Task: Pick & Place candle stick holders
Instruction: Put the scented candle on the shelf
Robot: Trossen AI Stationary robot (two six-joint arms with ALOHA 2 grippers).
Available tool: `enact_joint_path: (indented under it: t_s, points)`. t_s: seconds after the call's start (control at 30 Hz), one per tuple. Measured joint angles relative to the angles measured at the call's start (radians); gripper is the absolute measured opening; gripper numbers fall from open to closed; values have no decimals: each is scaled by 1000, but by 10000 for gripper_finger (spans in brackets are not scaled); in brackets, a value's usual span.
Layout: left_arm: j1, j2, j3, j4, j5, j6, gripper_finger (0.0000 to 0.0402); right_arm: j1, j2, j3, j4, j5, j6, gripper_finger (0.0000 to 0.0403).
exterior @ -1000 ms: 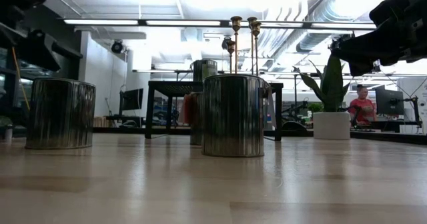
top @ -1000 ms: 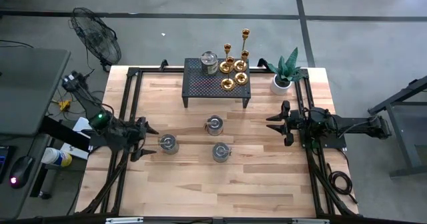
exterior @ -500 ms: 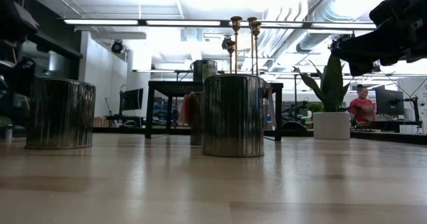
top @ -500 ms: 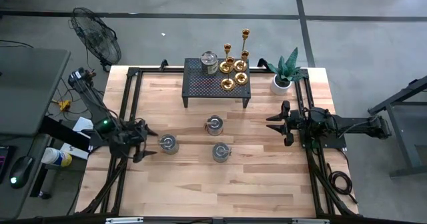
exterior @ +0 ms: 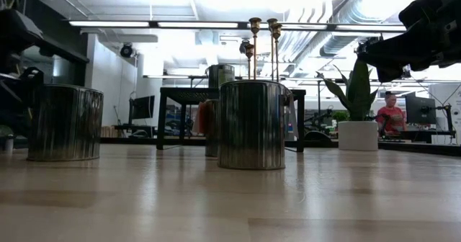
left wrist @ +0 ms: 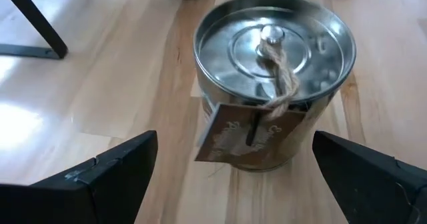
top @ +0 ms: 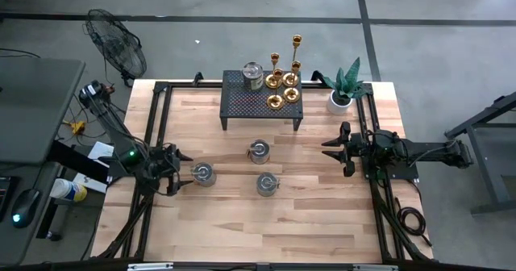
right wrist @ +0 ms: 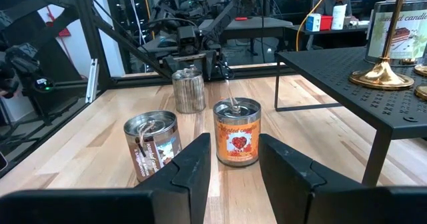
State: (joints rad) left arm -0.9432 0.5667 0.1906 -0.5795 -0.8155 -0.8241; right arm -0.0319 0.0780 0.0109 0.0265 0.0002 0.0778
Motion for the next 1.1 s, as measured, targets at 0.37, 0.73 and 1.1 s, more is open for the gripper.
enact_joint_path:
  t_s: [0.37,0.73,1.1]
  points:
    - [0,182,-4,192,-28,-12,390,0,0,0,0,0,0,117]
    - [0,392,-2,389,-63,-12,390,0,0,0,0,0,0,117]
    - [9,561,0,595,-182,-11,390,0,0,0,0,0,0,117]
